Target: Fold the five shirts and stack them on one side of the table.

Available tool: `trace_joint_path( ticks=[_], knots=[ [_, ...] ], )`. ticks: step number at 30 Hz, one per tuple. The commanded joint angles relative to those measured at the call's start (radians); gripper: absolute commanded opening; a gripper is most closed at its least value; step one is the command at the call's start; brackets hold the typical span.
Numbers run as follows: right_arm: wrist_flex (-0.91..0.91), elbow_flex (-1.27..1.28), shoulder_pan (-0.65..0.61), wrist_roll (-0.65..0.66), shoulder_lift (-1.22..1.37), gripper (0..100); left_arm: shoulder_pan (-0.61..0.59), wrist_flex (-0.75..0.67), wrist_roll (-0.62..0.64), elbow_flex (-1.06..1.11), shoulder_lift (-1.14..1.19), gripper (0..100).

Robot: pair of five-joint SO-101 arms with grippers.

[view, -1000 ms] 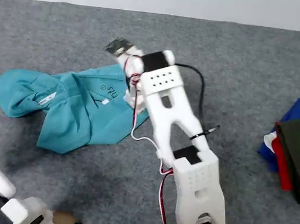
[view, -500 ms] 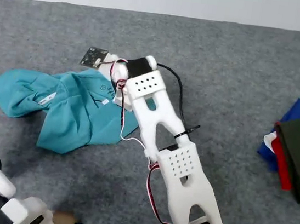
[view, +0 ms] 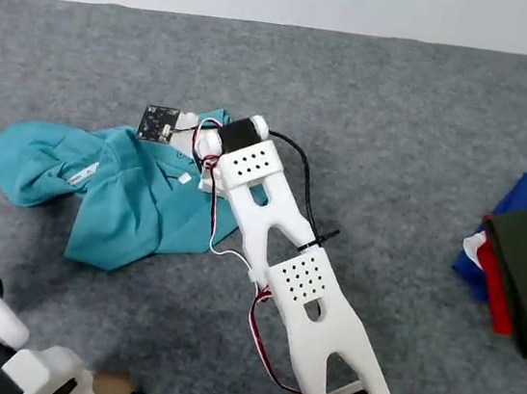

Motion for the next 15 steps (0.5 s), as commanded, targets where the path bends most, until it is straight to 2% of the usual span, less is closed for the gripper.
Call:
trace_joint_path(
  ticks=[1,3,8,15],
  knots=[
    [-0.010,-0.109,0.005,0.012,-0.018,7.0,0.025,-0.009,-0.002,-0.004,-0.034,0],
    [-0.008,-0.155,0.015,0.012,-0.019,0.2,0.038,-0.009,-0.002,-0.004,-0.034,0],
    [0.015,-0.176,0.048,0.012,-0.050,1.1,0.069,-0.009,-0.002,-0.004,-0.032,0],
    [0.223,-0.176,0.059,0.012,-0.111,1.0,0.100,-0.009,-0.002,-0.004,-0.032,0]
  ],
)
